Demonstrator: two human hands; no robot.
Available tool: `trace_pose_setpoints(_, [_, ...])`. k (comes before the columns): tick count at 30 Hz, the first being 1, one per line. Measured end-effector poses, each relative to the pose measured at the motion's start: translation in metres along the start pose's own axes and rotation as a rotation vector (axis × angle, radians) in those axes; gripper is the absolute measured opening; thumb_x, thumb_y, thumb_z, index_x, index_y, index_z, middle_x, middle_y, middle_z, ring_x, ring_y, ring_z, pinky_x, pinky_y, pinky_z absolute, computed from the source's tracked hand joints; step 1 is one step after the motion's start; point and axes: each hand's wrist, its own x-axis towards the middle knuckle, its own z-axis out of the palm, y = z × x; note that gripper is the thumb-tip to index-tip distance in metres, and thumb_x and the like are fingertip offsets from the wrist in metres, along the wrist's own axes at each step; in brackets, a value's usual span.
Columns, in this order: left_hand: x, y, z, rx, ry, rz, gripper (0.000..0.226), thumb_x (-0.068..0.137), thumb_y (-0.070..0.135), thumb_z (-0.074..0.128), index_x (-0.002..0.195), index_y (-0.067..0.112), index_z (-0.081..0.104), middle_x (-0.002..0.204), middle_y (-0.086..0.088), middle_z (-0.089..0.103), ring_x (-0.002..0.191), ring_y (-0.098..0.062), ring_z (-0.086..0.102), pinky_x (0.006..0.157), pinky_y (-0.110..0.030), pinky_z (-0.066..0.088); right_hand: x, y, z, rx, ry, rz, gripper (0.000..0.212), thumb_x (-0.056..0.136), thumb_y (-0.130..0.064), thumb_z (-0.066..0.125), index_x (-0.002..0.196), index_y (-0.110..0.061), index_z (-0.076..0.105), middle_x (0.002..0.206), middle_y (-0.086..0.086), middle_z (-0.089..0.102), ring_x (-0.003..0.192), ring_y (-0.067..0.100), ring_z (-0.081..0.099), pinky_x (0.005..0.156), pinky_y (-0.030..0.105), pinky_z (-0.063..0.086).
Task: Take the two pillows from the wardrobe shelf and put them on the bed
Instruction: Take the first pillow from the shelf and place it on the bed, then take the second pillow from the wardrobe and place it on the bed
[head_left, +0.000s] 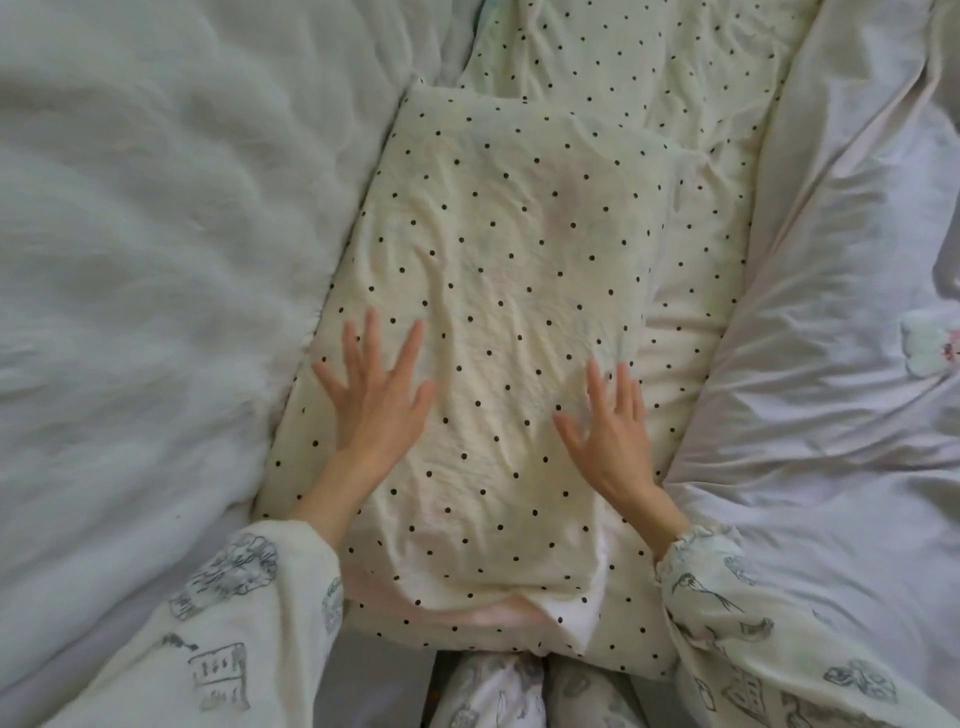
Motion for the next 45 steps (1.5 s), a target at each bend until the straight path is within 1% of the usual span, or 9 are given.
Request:
trace_pose_setpoints(4, [0.005, 0.038, 0.04, 0.143, -0.154, 0.16, 0.065, 0.092, 0.055, 0.025, 0.145, 0.038, -0.008, 0.157, -0.006, -0.015, 0.141, -0.032, -0.018, 0.099, -0.069, -0.016, 0.011, -0.01, 0.015, -0.17, 0.005, -0.252, 0.055, 0.093, -0.029, 0.045, 0.144, -0.021, 0.027, 0.155, 0.017, 0.01, 0.141, 0.041, 0.004, 0.108, 0.054, 0.022])
trace_pose_setpoints(9, [-0.039, 0.027, 0.064, 0.181, -0.193, 0.176, 0.068, 0.091, 0.058, 0.018, 0.139, 0.038, -0.026, 0.153, -0.005, -0.026, 0.138, -0.03, -0.027, 0.103, -0.068, -0.014, -0.029, 0.012, 0.032, -0.107, -0.071, -0.294, 0.055, 0.094, -0.025, 0.047, 0.143, -0.011, 0.028, 0.153, 0.022, 0.007, 0.141, 0.04, -0.004, 0.116, 0.047, 0.007])
trace_pose_setpoints(12, [-0.066, 0.024, 0.065, 0.187, -0.284, 0.136, 0.068, 0.09, 0.059, 0.011, 0.134, 0.036, -0.037, 0.146, -0.002, -0.038, 0.135, -0.03, -0.033, 0.1, -0.069, -0.017, -0.057, 0.02, 0.041, -0.113, -0.219, -0.25, 0.061, 0.095, -0.025, 0.047, 0.146, -0.011, 0.016, 0.153, 0.02, -0.007, 0.14, 0.04, -0.014, 0.116, 0.043, -0.002])
trace_pose_setpoints(18, [-0.103, 0.043, 0.063, 0.166, -0.428, 0.094, 0.075, 0.093, 0.052, 0.027, 0.136, 0.033, -0.031, 0.144, -0.007, -0.042, 0.133, -0.038, -0.034, 0.099, -0.074, -0.009, -0.091, 0.017, 0.047, -0.068, -0.361, -0.168, 0.073, 0.093, -0.024, 0.047, 0.147, -0.016, -0.001, 0.15, 0.013, -0.025, 0.137, 0.034, -0.026, 0.114, 0.041, -0.002])
trace_pose_setpoints(23, [-0.098, 0.042, 0.037, 0.134, -0.596, 0.13, 0.069, 0.093, 0.039, 0.036, 0.146, 0.034, -0.009, 0.151, -0.005, -0.033, 0.136, -0.036, -0.029, 0.103, -0.072, 0.002, -0.099, 0.009, 0.025, 0.09, -0.455, -0.027, 0.063, 0.093, -0.027, 0.048, 0.146, -0.019, 0.014, 0.156, 0.008, -0.009, 0.143, 0.028, -0.001, 0.113, 0.035, 0.015])
trace_pose_setpoints(26, [-0.081, 0.05, 0.009, -0.014, -0.66, 0.081, 0.055, 0.095, 0.036, 0.036, 0.146, 0.023, 0.02, 0.158, -0.009, -0.007, 0.142, -0.035, -0.007, 0.112, -0.055, 0.013, -0.104, 0.008, 0.003, 0.195, -0.385, 0.09, 0.055, 0.095, -0.029, 0.045, 0.144, -0.014, 0.026, 0.154, 0.011, 0.018, 0.139, 0.025, 0.023, 0.108, 0.032, 0.023])
trace_pose_setpoints(31, [-0.077, 0.109, -0.035, -0.334, -0.495, 0.153, 0.043, 0.096, 0.028, 0.039, 0.135, 0.011, 0.042, 0.144, -0.012, 0.037, 0.13, -0.025, 0.037, 0.105, -0.034, 0.03, -0.135, 0.031, -0.045, 0.433, -0.19, 0.264, 0.05, 0.095, -0.032, 0.044, 0.14, -0.013, 0.035, 0.142, 0.01, 0.043, 0.128, 0.023, 0.041, 0.103, 0.032, 0.032])
trace_pose_setpoints(39, [-0.148, 0.255, -0.066, -0.392, -0.408, 0.507, 0.039, 0.095, 0.028, 0.042, 0.132, 0.015, 0.045, 0.139, -0.008, 0.04, 0.124, -0.019, 0.042, 0.089, -0.021, 0.029, -0.234, 0.135, -0.146, 0.614, 0.263, 0.352, 0.04, 0.093, -0.025, 0.05, 0.132, -0.015, 0.046, 0.118, 0.006, 0.06, 0.108, 0.018, 0.055, 0.088, 0.026, 0.04])
trace_pose_setpoints(45, [-0.241, 0.366, -0.072, -0.478, -0.346, 0.72, 0.037, 0.095, 0.021, 0.047, 0.13, 0.011, 0.048, 0.134, -0.006, 0.051, 0.123, -0.022, 0.047, 0.102, -0.032, 0.035, -0.339, 0.227, -0.198, 0.712, 0.494, 0.414, 0.035, 0.092, -0.026, 0.051, 0.127, -0.019, 0.051, 0.102, -0.003, 0.057, 0.094, 0.014, 0.057, 0.08, 0.023, 0.041])
